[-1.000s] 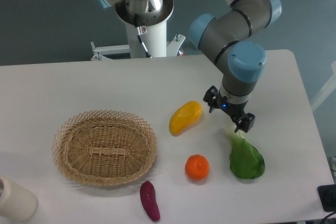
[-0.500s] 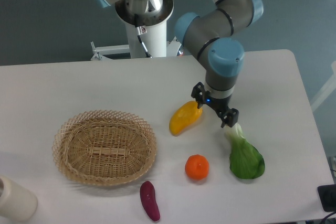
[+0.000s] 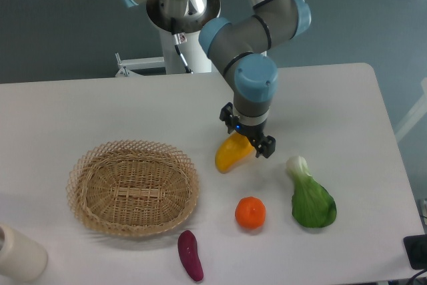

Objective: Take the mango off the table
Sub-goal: 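Lower the gripper onto the yellow mango and close on it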

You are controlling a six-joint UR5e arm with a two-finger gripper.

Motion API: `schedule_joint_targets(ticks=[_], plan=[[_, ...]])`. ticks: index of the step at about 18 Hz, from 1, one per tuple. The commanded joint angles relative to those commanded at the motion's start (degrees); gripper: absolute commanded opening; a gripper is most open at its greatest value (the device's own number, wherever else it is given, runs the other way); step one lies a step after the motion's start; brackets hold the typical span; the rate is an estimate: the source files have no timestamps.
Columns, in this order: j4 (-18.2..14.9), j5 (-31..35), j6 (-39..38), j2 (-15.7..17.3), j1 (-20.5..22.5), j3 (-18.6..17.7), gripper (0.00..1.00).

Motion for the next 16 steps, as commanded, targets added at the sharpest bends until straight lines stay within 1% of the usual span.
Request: schedule_joint_targets(ticks=[3, 6, 10, 12, 14, 16], plan=[[0.1, 1.1, -0.4, -0.3, -1.8, 0.0, 1.00], [0.4, 2.2, -2.5, -1.1, -2.0, 0.0, 1.00], [3.2, 3.4, -4.1, -2.7, -3.5, 0.0, 1.00], [4.7, 6.1, -8.2, -4.2, -4.5, 0.3, 1.00], [6.3, 8.9, -9.8, -5.3, -5.8, 0.2, 1.00], [6.4, 9.5, -9.8, -5.5, -5.9, 0.2, 1.00]])
